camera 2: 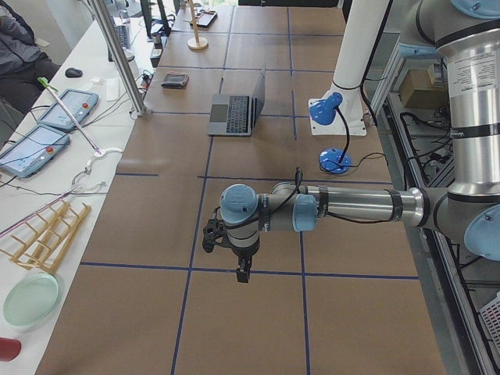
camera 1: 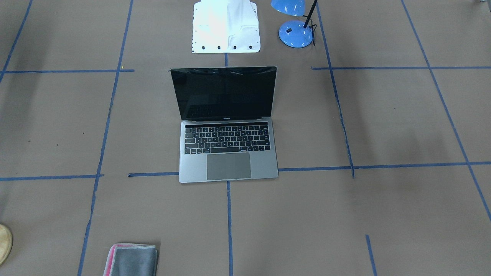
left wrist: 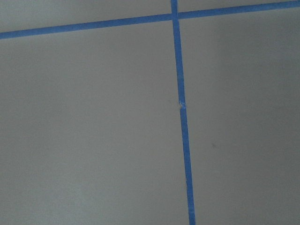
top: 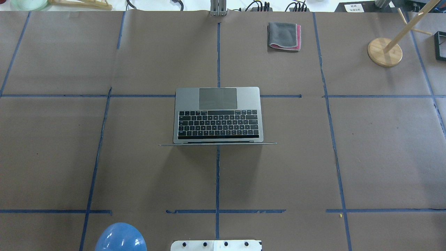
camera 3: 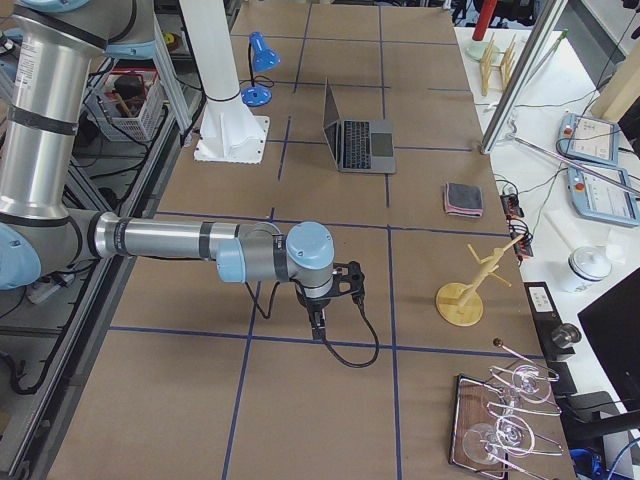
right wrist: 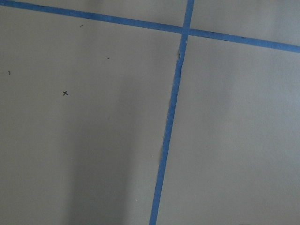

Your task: Close laptop

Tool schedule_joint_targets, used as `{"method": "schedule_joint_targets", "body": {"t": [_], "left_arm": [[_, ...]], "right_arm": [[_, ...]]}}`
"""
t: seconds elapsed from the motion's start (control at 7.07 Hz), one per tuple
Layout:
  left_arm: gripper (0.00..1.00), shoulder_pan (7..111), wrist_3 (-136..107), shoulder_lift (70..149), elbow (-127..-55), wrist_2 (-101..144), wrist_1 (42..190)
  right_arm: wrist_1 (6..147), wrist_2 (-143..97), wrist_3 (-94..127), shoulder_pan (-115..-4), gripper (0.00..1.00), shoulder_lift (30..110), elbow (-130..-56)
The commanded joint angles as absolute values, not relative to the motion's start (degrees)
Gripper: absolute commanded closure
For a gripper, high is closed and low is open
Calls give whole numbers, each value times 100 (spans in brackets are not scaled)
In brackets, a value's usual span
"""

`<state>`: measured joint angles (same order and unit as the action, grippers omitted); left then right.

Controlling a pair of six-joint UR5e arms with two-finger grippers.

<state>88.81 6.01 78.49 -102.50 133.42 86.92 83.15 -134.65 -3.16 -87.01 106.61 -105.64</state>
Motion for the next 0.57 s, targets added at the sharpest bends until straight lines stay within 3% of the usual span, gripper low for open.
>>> {"method": "schedule_joint_targets", "body": {"t": [0.0,0.42], "left_arm": [[0,8816,572,7840,-10248,13342,8684],[0,8666,563,7857,-10318,13333,8692]], "right_arm": [[8314,-13465,-308,-8701,0,10661,-10564],[8201,-13465,-316,-8701,0,10617,-10704]]}}
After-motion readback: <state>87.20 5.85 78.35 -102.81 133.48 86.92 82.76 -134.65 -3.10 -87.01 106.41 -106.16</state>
